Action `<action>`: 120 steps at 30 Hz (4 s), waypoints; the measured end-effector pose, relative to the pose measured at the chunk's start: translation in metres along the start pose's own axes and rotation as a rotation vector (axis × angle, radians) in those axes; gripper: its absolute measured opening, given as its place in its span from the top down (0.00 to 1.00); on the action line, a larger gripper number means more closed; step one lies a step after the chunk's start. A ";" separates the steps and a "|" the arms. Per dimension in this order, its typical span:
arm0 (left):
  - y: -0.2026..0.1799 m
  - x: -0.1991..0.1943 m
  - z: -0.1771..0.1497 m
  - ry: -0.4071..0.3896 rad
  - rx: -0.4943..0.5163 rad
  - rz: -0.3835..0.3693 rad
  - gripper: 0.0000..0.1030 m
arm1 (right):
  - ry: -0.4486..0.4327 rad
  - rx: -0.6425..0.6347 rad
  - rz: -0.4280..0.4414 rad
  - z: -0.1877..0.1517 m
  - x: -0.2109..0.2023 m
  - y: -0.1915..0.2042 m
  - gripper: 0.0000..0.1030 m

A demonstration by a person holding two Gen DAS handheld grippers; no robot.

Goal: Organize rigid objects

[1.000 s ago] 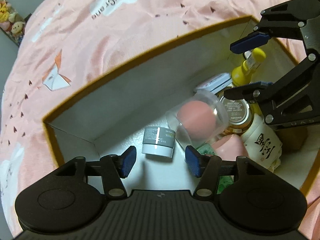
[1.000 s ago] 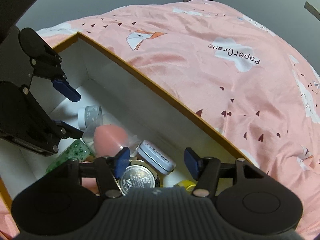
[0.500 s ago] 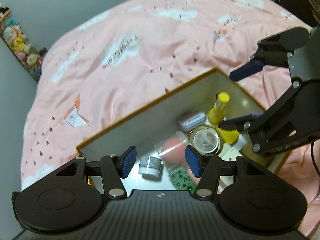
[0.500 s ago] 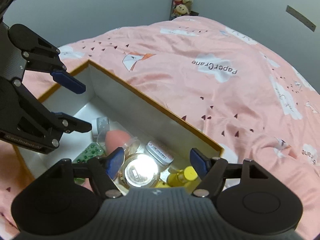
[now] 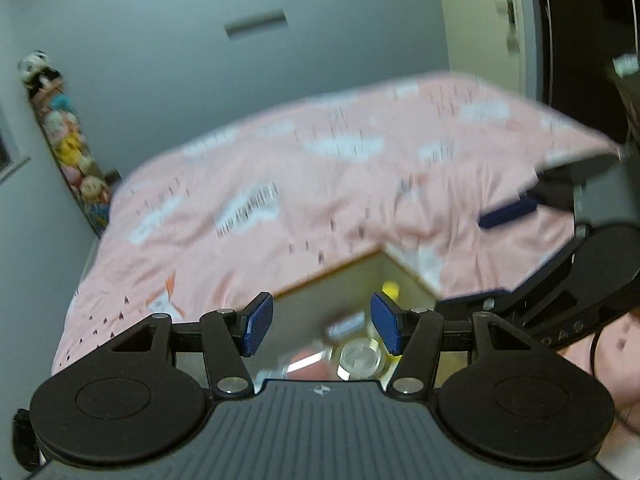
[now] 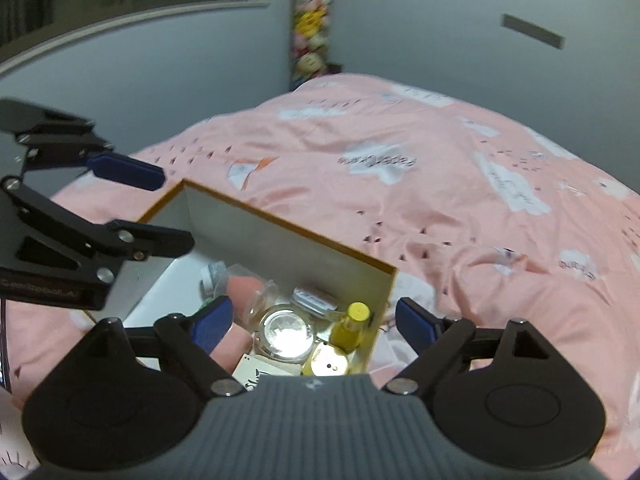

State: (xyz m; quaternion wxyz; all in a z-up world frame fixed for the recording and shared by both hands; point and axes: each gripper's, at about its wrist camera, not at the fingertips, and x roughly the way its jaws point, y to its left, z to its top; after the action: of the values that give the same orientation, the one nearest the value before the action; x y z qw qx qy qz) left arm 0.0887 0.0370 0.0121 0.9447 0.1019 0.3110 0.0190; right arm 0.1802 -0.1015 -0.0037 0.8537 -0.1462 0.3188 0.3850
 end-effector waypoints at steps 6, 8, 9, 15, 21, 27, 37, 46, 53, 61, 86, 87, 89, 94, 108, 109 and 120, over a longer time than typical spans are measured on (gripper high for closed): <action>-0.008 -0.037 -0.015 -0.174 -0.140 0.071 0.34 | -0.117 0.100 -0.103 -0.028 -0.047 0.004 0.07; -0.009 -0.046 -0.021 -0.215 -0.201 0.091 0.29 | -0.144 0.135 -0.118 -0.039 -0.060 0.006 0.05; -0.011 -0.049 -0.025 -0.227 -0.225 0.097 0.28 | -0.150 0.151 -0.124 -0.044 -0.065 0.007 0.05; -0.022 -0.046 -0.058 -0.165 -0.315 0.152 0.11 | -0.182 0.186 -0.188 -0.074 -0.079 0.019 0.03; -0.038 -0.025 -0.091 -0.042 -0.361 0.171 0.11 | -0.144 0.227 -0.285 -0.107 -0.063 0.027 0.03; -0.053 -0.007 -0.107 0.024 -0.363 0.157 0.10 | -0.071 0.339 -0.284 -0.130 -0.052 0.016 0.03; -0.075 0.016 -0.124 0.123 -0.341 0.134 0.10 | -0.121 0.247 -0.390 -0.154 -0.049 0.037 0.03; -0.075 0.019 -0.129 0.161 -0.357 0.128 0.10 | -0.082 0.302 -0.354 -0.162 -0.031 0.025 0.03; -0.075 0.022 -0.128 0.171 -0.360 0.126 0.10 | -0.073 0.315 -0.344 -0.163 -0.026 0.023 0.03; -0.075 0.023 -0.127 0.173 -0.361 0.127 0.10 | -0.073 0.330 -0.341 -0.164 -0.024 0.020 0.03; -0.076 0.024 -0.128 0.177 -0.360 0.128 0.10 | -0.073 0.335 -0.339 -0.164 -0.024 0.019 0.03; -0.076 0.024 -0.128 0.177 -0.360 0.128 0.10 | -0.073 0.336 -0.339 -0.164 -0.024 0.019 0.03; -0.076 0.024 -0.129 0.177 -0.355 0.126 0.10 | -0.072 0.335 -0.339 -0.164 -0.024 0.019 0.03; -0.075 0.025 -0.129 0.177 -0.351 0.123 0.10 | -0.073 0.337 -0.340 -0.164 -0.024 0.019 0.03; -0.075 0.024 -0.131 0.180 -0.343 0.120 0.10 | -0.069 0.335 -0.338 -0.165 -0.022 0.021 0.03; -0.075 0.025 -0.130 0.181 -0.343 0.119 0.10 | -0.069 0.336 -0.339 -0.165 -0.022 0.021 0.03; -0.075 0.025 -0.130 0.183 -0.344 0.118 0.10 | -0.068 0.336 -0.337 -0.164 -0.022 0.020 0.03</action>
State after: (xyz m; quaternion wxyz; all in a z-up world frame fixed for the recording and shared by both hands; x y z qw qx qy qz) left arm 0.0299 -0.0104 -0.1204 0.9133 -0.0448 0.3811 0.1364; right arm 0.0836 -0.1818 -0.1133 0.9285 -0.0402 0.3203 0.1834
